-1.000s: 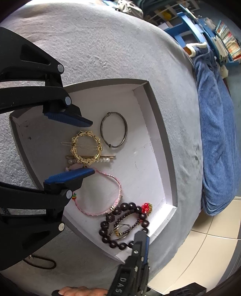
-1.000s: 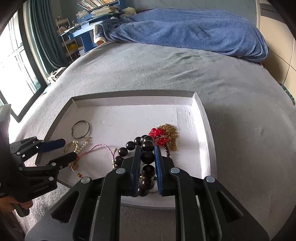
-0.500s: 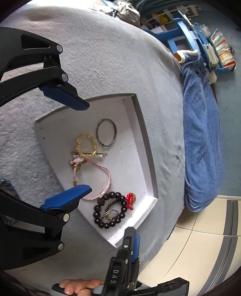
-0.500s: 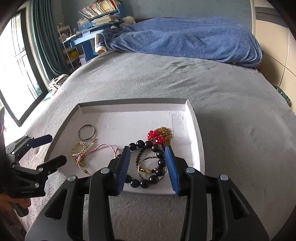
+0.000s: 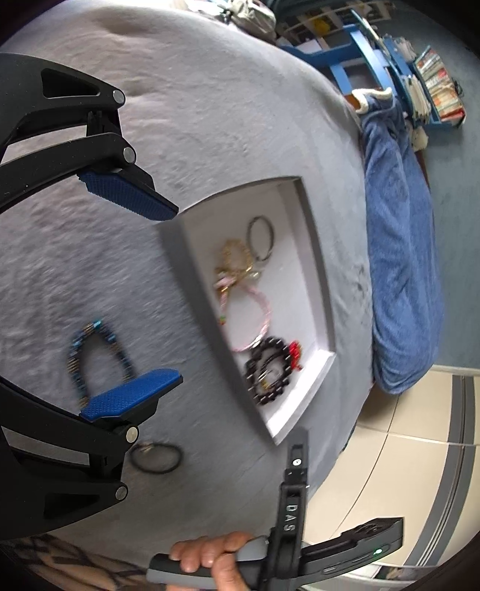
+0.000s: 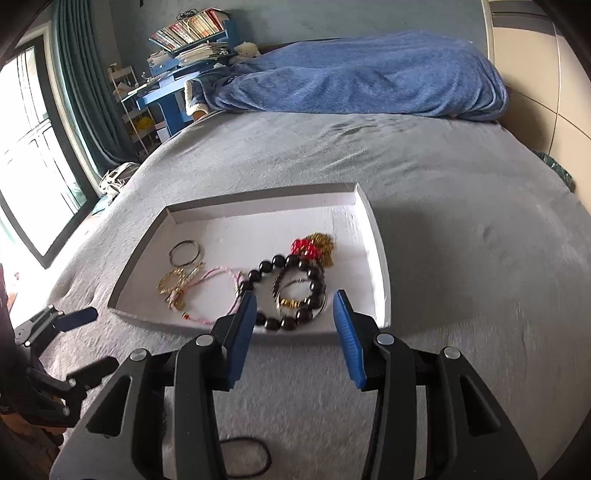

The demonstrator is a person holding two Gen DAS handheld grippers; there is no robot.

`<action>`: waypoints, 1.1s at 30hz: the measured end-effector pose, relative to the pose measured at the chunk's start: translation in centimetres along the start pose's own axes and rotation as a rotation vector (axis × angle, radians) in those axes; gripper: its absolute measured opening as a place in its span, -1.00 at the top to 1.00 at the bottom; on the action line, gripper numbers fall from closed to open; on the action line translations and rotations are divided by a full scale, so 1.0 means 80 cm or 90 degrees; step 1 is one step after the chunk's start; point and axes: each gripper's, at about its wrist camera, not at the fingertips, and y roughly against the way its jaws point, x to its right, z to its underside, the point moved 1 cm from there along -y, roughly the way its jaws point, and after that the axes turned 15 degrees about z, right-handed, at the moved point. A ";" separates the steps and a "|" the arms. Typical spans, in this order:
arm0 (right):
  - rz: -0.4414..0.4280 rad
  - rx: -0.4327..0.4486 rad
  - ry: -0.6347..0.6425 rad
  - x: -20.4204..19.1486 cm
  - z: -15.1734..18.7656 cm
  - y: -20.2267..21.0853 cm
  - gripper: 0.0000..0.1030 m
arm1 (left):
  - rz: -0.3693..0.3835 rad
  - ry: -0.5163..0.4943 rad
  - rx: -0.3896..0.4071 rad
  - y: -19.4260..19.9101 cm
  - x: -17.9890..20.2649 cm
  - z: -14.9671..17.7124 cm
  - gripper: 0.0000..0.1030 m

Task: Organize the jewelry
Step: 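Move both open tools to the black hair tie and blue bead bracelet, then grasp the black hair tie with the right tool while the left grasps the blue bead bracelet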

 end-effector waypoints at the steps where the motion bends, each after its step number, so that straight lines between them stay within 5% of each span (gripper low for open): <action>1: 0.000 0.000 0.002 -0.001 0.005 0.003 0.13 | 0.002 -0.002 -0.004 0.000 0.002 0.004 -0.61; 26: -0.003 -0.092 0.107 -0.025 0.127 0.009 0.13 | 0.044 -0.034 -0.071 -0.024 0.033 0.038 -0.61; 29: 0.000 -0.092 0.128 -0.032 0.129 0.005 0.30 | 0.045 -0.033 -0.076 -0.028 0.033 0.038 -0.57; 31: 0.003 -0.082 0.143 -0.036 0.131 0.004 0.59 | 0.044 -0.026 -0.079 -0.029 0.029 0.038 -0.48; 33: -0.005 -0.078 0.152 -0.040 0.132 0.005 0.76 | 0.041 -0.010 -0.084 -0.031 0.022 0.038 -0.21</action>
